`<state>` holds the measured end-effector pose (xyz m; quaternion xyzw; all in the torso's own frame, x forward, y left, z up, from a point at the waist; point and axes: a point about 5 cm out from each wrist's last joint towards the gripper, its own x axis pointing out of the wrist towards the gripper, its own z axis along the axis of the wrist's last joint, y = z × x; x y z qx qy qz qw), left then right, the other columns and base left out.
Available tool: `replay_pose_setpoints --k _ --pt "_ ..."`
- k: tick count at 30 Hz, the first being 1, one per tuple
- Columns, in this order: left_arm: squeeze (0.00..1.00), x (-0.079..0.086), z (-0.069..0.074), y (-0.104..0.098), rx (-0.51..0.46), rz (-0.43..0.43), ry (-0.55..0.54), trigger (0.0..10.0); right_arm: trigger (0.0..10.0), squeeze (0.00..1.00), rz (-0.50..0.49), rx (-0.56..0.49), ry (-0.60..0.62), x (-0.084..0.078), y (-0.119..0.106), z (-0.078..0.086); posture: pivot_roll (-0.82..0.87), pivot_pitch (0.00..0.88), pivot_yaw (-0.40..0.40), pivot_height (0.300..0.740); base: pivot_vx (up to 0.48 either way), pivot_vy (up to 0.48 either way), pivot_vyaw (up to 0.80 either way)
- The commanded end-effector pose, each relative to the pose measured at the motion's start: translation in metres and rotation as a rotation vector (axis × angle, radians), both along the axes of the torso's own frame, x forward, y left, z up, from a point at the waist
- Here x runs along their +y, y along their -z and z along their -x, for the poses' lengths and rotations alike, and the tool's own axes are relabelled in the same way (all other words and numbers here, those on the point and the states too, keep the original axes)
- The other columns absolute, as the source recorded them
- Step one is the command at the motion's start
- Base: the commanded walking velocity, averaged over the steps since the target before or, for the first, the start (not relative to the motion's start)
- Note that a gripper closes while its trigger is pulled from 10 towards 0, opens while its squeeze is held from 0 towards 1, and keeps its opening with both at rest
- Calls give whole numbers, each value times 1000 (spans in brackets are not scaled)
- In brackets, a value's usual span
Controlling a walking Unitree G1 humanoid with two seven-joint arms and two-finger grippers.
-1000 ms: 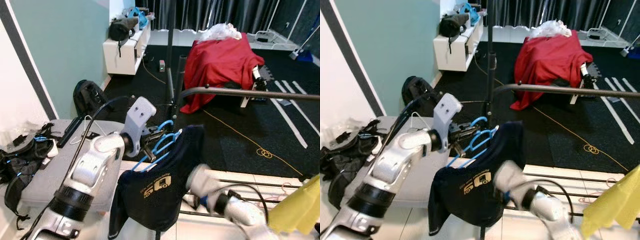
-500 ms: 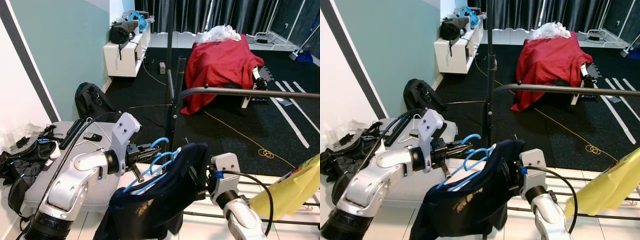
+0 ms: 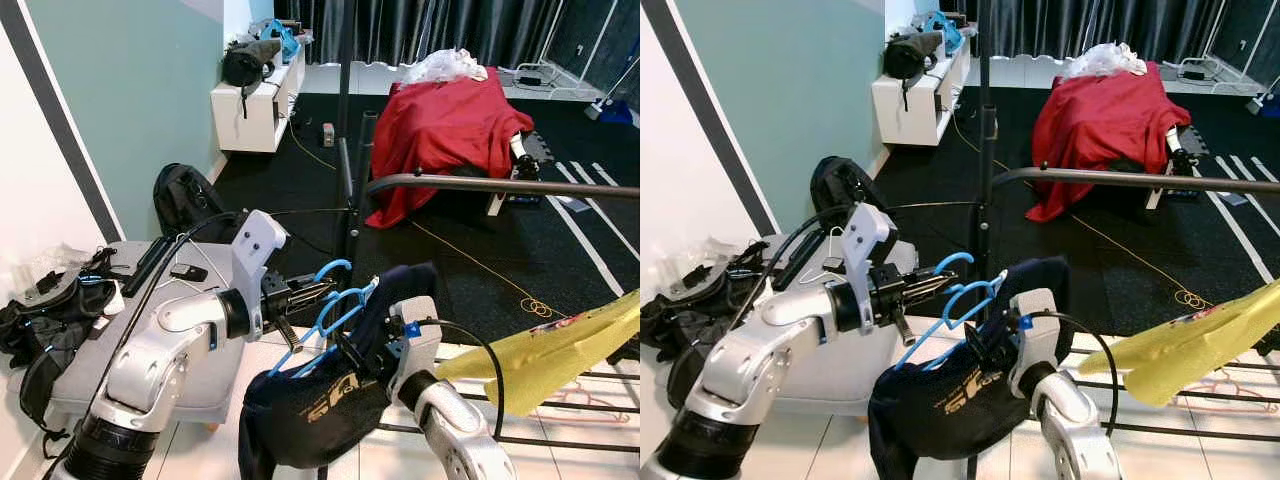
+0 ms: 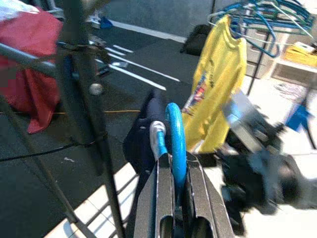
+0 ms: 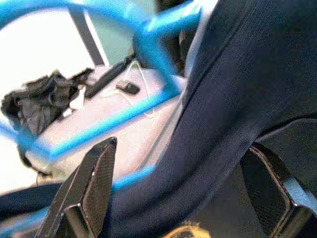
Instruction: Hang hanger
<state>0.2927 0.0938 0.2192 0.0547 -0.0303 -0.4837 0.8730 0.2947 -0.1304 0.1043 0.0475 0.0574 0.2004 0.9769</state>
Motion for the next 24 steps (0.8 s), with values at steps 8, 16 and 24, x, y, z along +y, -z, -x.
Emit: replay_pose_setpoints --k 8,16,24 --pt "0 -10 9 -9 -18 23 86 0 10000 0 9 -24 149 -16 -2 -14 -92 73 39 735 0 0 0" --pt "0 -4 6 -11 -20 19 57 0 0 0 -22 -45 173 -21 -7 -16 -89 70 38 735 0 0 0" --pt "0 1 3 -9 -20 2 12 0 0 0 -42 -88 166 -18 -12 -19 -84 65 34 735 0 0 0"
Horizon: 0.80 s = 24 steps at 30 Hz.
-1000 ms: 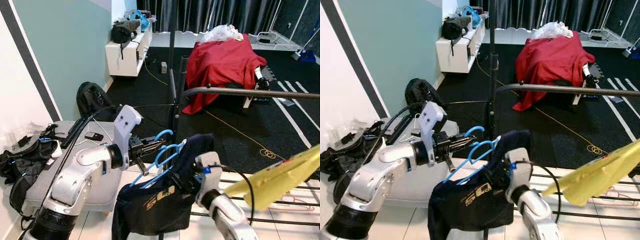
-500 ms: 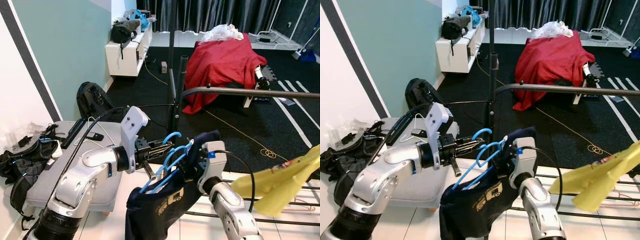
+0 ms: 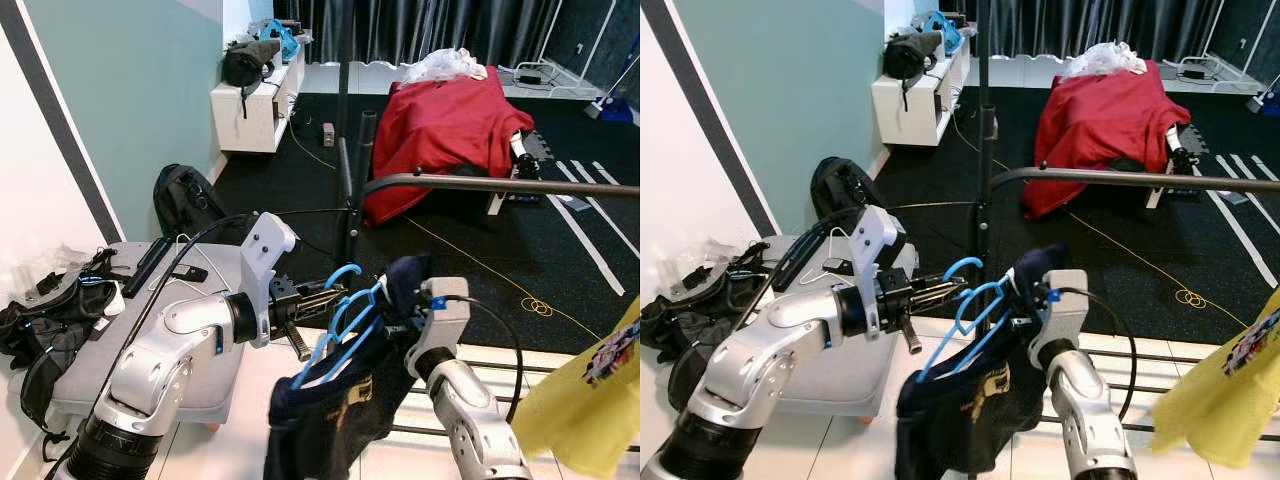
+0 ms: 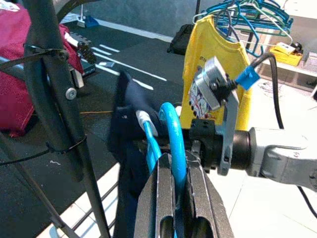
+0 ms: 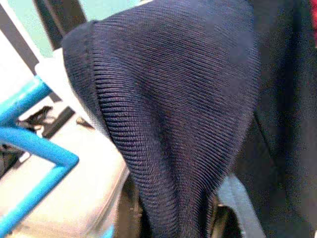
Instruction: Hang hanger
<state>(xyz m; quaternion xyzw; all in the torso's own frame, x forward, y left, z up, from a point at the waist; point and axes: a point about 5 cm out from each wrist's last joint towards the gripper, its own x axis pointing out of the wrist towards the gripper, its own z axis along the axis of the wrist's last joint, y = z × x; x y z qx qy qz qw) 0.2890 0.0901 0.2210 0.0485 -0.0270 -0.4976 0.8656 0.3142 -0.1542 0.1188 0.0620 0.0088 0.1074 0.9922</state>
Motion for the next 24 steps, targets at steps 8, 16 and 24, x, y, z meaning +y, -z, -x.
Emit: replay_pose_setpoints --k 8,16,24 --pt "0 17 -8 3 -52 -114 -117 0 0 0 10 -101 47 -1 -16 6 -79 33 6 735 0 0 0" --pt "0 23 -14 2 -73 -127 -174 0 10000 0 76 -8 -135 22 1 19 -79 16 -1 735 0 0 0" --pt "0 17 -12 -8 -79 -63 -140 0 10000 0 118 11 -142 26 7 15 -91 31 23 735 0 0 0"
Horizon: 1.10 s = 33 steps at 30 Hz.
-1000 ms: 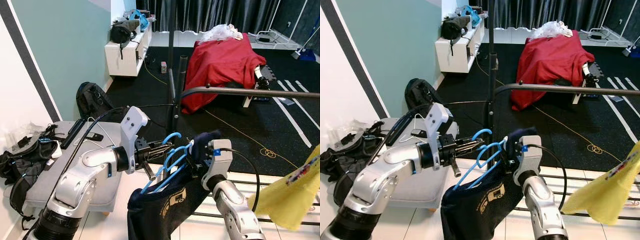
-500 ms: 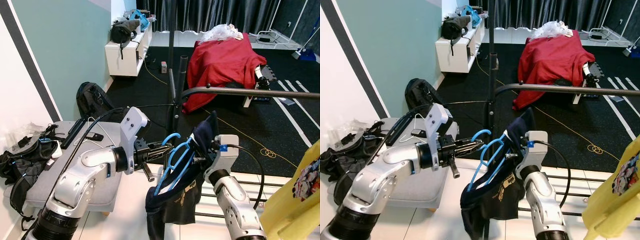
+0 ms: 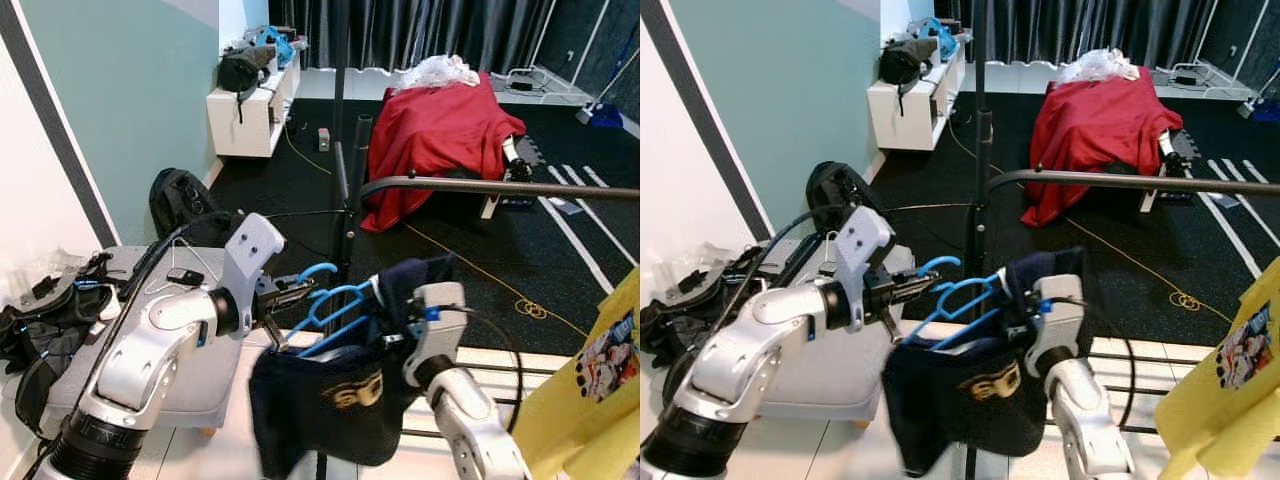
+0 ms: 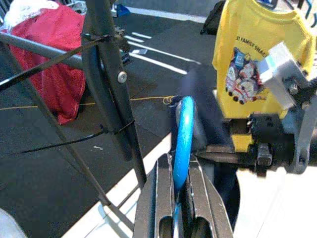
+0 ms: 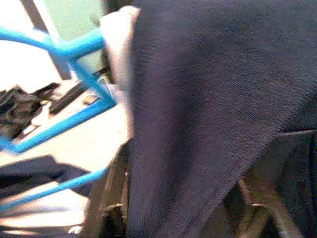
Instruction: Hang hanger
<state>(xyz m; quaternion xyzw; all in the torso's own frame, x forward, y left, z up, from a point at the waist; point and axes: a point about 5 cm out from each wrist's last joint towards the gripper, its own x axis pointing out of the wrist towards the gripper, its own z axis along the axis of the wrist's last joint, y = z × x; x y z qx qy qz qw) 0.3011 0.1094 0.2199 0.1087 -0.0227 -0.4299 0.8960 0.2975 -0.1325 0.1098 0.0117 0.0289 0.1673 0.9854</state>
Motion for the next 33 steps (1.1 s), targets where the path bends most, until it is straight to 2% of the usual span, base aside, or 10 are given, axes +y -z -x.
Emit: replay_pose_setpoints --k 1,8,10,16,17,18,33 --pt "0 -2 0 -9 -23 37 13 0 10000 0 15 -10 -19 5 -2 -1 -91 31 23 735 0 0 0" --pt "0 -4 -2 -12 -34 48 22 0 10000 0 -1 6 10 3 -3 0 -93 32 18 735 0 0 0" --pt "0 -5 -2 -11 -32 48 18 0 10000 0 -35 -11 27 2 -8 -1 -92 33 15 735 0 0 0" --pt "0 -6 -1 -9 -29 46 20 0 10000 0 -46 -32 73 -2 -11 -5 -85 37 14 735 0 0 0" --pt "0 -5 0 -8 -28 43 19 0 4706 0 -55 -57 106 -5 -15 -6 -86 38 18 735 0 0 0" --pt "0 -3 -1 -8 -27 38 17 0 0 0 -70 -80 133 -8 -18 -7 -86 38 18 735 0 0 0" --pt "0 -1 -2 0 -19 -10 4 0 0 0 -91 -158 208 -17 -28 0 -94 39 19 735 0 0 0"
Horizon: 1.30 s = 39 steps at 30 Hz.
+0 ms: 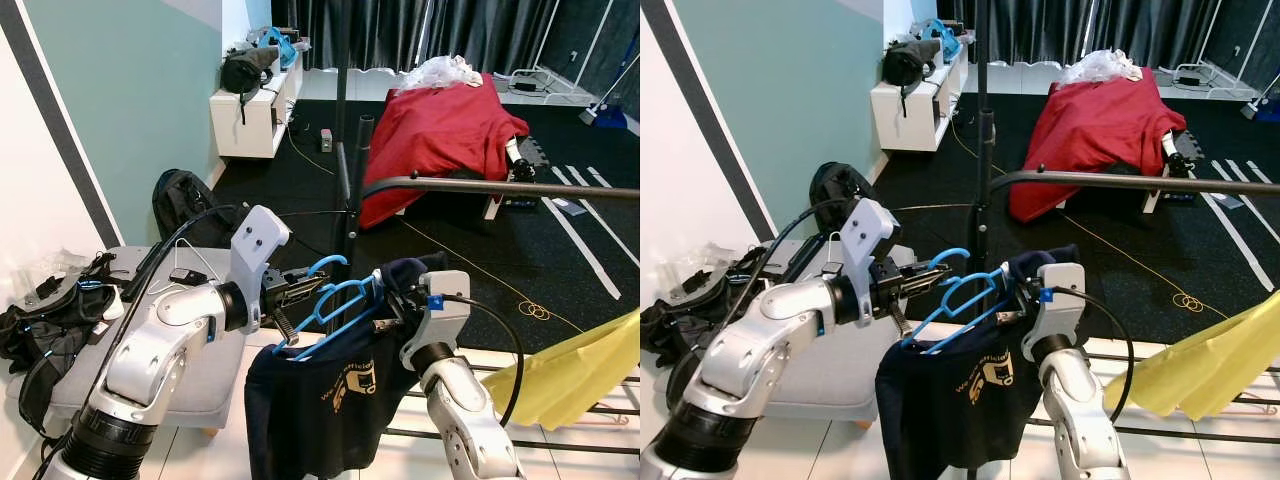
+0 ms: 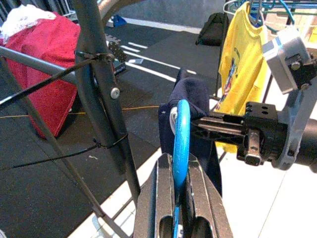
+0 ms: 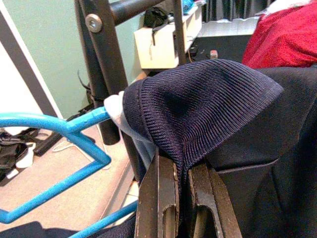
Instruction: Hang hanger
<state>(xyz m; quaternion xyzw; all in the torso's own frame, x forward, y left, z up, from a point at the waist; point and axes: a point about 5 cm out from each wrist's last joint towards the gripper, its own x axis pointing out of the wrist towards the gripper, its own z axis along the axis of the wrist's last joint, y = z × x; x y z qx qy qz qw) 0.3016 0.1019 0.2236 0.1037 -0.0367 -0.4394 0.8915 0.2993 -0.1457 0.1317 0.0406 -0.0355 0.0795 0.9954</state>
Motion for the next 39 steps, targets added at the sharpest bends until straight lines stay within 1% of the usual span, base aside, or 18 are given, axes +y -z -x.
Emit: replay_pose_setpoints --k 1,5,8,9,10,12,13,15,18,20,21,24,27,30,31,33,35,39 --pt "0 6 -2 3 0 -29 -20 0 0 0 -16 -43 28 -3 -6 1 -94 39 19 735 0 0 0" --pt "0 10 -4 5 -1 -43 -52 0 0 0 -11 -62 58 -7 -9 2 -94 41 18 735 0 0 0" --pt "0 16 -11 8 -24 -106 -115 0 0 0 -9 -122 160 -19 -15 7 -95 40 20 735 0 0 0" --pt "0 18 -12 13 -36 -162 -122 0 0 0 -16 -145 235 -30 -18 9 -97 40 23 735 0 0 0" --pt "0 18 -12 13 -36 -162 -122 0 0 0 -16 -145 235 -30 -18 9 -97 40 23 735 0 0 0" --pt "0 24 -10 23 -45 -269 -102 0 0 0 -40 -129 358 -59 -18 8 -98 41 26 735 0 0 0" --pt "0 24 -10 23 -45 -269 -102 0 0 0 -40 -129 358 -59 -18 8 -98 41 26 735 0 0 0" --pt "0 28 -8 30 -45 -347 -81 0 0 0 -49 -118 413 -79 -20 6 -96 40 24 735 0 0 0" --pt "0 30 -7 34 -43 -388 -74 0 0 0 -50 -119 428 -88 -23 5 -96 40 24 735 0 0 0" --pt "0 33 -6 40 -39 -429 -71 0 0 0 -44 -121 468 -106 -30 2 -97 39 22 735 0 0 0" --pt "0 33 -6 40 -39 -429 -71 0 0 0 -44 -121 468 -106 -30 2 -97 39 22 735 0 0 0" --pt "0 33 -4 40 -51 -427 -48 0 0 0 -21 -97 516 -130 -32 0 -94 37 21 735 0 0 0" --pt "0 33 -2 40 -57 -431 -32 0 0 0 -12 -94 528 -136 -33 1 -94 37 21 735 0 0 0" --pt "0 32 5 41 -64 -436 54 0 0 0 8 -109 539 -148 -40 -1 -96 34 26 735 0 0 0" --pt "0 32 5 41 -64 -436 54 0 0 0 8 -109 539 -148 -40 -1 -96 34 26 735 0 0 0" --pt "0 26 19 39 -65 -396 189 0 0 0 31 -104 473 -151 -47 -7 -97 30 24 735 0 0 0" --pt "0 22 26 38 -62 -368 249 0 0 0 36 -107 450 -151 -50 -9 -97 30 24 735 0 0 0" --pt "0 19 32 37 -70 -350 301 0 0 0 34 -116 435 -150 -53 -12 -95 29 23 735 0 0 0"
